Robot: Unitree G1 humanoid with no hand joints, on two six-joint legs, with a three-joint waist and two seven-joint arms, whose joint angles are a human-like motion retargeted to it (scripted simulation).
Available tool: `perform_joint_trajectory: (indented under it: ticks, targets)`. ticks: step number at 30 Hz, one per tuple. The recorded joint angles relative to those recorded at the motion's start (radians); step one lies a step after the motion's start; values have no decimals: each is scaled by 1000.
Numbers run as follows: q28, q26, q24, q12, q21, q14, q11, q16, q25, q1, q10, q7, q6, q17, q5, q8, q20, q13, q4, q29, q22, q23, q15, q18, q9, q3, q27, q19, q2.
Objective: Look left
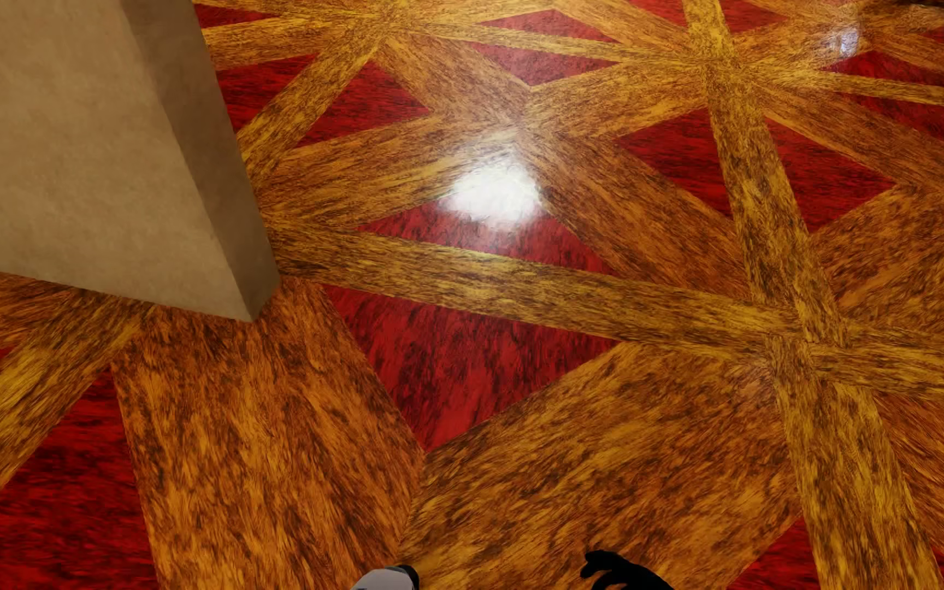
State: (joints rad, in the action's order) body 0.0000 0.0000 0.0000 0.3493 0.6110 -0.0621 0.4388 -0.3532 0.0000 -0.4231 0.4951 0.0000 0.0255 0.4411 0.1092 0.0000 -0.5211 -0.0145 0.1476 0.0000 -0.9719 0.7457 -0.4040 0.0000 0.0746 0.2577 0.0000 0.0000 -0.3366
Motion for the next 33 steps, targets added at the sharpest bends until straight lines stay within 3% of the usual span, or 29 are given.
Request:
perform_joint_trajectory:
  ticks: [1,2,3,4,5,6,8,9,10,11,12,13,14,15,16,17,18,19,20,21,24,25,26,27,28,29,30,32,33]
  targets:
    - [0,0,0,-8,-58,8,36,-3,0,-19,93,0,-16,2,-30,0,-19,-21,-29,0,-13,-30,54,0,14,29,0,0,-48]
    - [0,0,0,-7,-87,66,132,-2,0,-44,184,0,-34,-15,-59,0,-25,-41,-48,0,-32,-16,176,0,-4,49,0,0,-38]
    - [0,0,0,-10,-100,32,307,-1,0,-14,272,0,-70,-49,-108,0,-24,-74,-100,0,-60,17,386,0,3,57,0,0,-8]
    - [0,0,0,-24,-87,-23,566,6,0,19,287,0,-66,-61,-101,0,-7,-104,-134,0,-69,32,563,0,1,34,0,0,109]
    - [0,0,0,-27,-61,-75,835,13,0,89,279,0,-74,-75,-122,0,26,-115,-178,0,-48,54,569,0,22,13,0,0,230]
    - [0,0,0,-43,15,-99,991,12,0,186,243,0,-60,-74,-119,0,15,-115,-169,0,-18,71,502,0,41,-24,0,0,349]
    - [0,0,0,-72,36,-123,914,12,0,335,162,0,-1,-71,-83,0,9,-189,-142,0,68,33,516,0,53,-156,0,0,547]
    - [0,0,0,-92,94,-137,711,-2,0,420,127,0,10,-88,-68,0,5,-193,-118,0,105,128,609,0,64,-206,0,0,598]
    - [0,0,0,-103,53,-154,476,-4,0,476,84,0,17,-98,-69,0,31,-224,-119,0,151,155,667,0,50,-255,0,0,661]
    - [0,0,0,-110,45,-185,225,-12,0,562,43,0,21,-98,-58,0,47,-248,-115,0,189,183,576,0,41,-284,0,0,673]
    - [0,0,0,-123,75,-226,110,-24,0,625,10,0,8,-92,-48,0,82,-265,-135,0,227,188,176,0,24,-299,0,0,669]
    - [0,0,0,-127,97,-286,-278,-39,0,660,8,0,2,-81,-57,0,112,-288,-140,0,255,187,484,0,-3,-309,0,0,690]
    - [0,0,0,-134,120,-326,-334,-47,0,690,10,0,-8,-76,-59,0,139,-309,-157,0,256,197,548,0,-12,-321,0,0,709]
    - [0,0,0,-127,138,-337,53,-41,0,722,34,0,5,-73,-44,0,174,-318,-153,0,248,210,163,0,-3,-339,0,0,745]
    - [0,0,0,-111,140,-303,89,-32,0,744,92,0,18,-69,-11,0,209,-329,-146,0,222,220,276,0,-3,-344,0,0,750]
    - [0,0,0,-99,125,-161,86,-14,0,692,257,0,64,-66,45,0,221,-340,-92,0,191,232,451,0,-9,-339,0,0,751]
    - [0,0,0,-75,136,43,161,2,0,641,489,0,85,-61,87,0,212,-345,-48,0,143,252,573,0,12,-320,0,0,732]
    - [0,0,0,-56,120,36,198,8,0,525,728,0,92,-57,121,0,207,-338,-17,0,119,246,600,0,23,-300,0,0,701]
    - [0,0,0,-49,91,-83,186,10,0,418,849,0,93,-50,138,0,185,-331,0,0,101,219,588,0,57,-302,0,0,618]
    - [0,0,0,-46,62,-129,165,11,0,316,822,0,65,-54,130,0,160,-312,-9,0,70,204,536,0,61,-256,0,0,553]
    - [0,0,0,19,26,-140,114,-17,0,188,273,0,-17,-38,119,0,168,-249,-18,0,67,93,344,0,58,-112,0,0,375]
    - [0,0,0,42,-10,97,97,-18,0,186,72,0,-30,-32,119,0,156,-231,-13,0,67,57,286,0,53,-100,0,0,324]
    - [0,0,0,66,-45,401,115,-16,0,127,12,0,-47,-18,103,0,167,-212,3,0,60,26,217,0,23,-85,0,0,321]
    - [0,0,0,92,-68,489,131,-14,0,106,41,0,-41,0,102,0,159,-200,31,0,58,-2,142,0,16,-66,0,0,271]
    - [0,0,0,118,-75,367,167,-13,0,134,134,0,-39,12,104,0,172,-194,44,0,63,-26,100,0,31,-43,0,0,206]
    - [0,0,0,106,-91,209,248,-17,0,152,170,0,-60,8,86,0,142,-188,15,0,42,-34,137,0,30,-18,0,0,222]
    - [0,0,0,81,-137,98,365,-16,0,182,213,0,-81,-30,68,0,131,-177,18,0,17,-7,260,0,36,10,0,0,273]
    - [0,0,0,13,-45,-1,470,-53,0,264,198,0,-117,-67,29,0,124,-141,50,0,-12,2,539,0,60,-21,0,0,379]
    - [0,0,0,2,-33,-28,493,-59,0,301,177,0,-123,-74,9,0,167,-155,80,0,7,-21,575,0,57,-55,0,0,454]
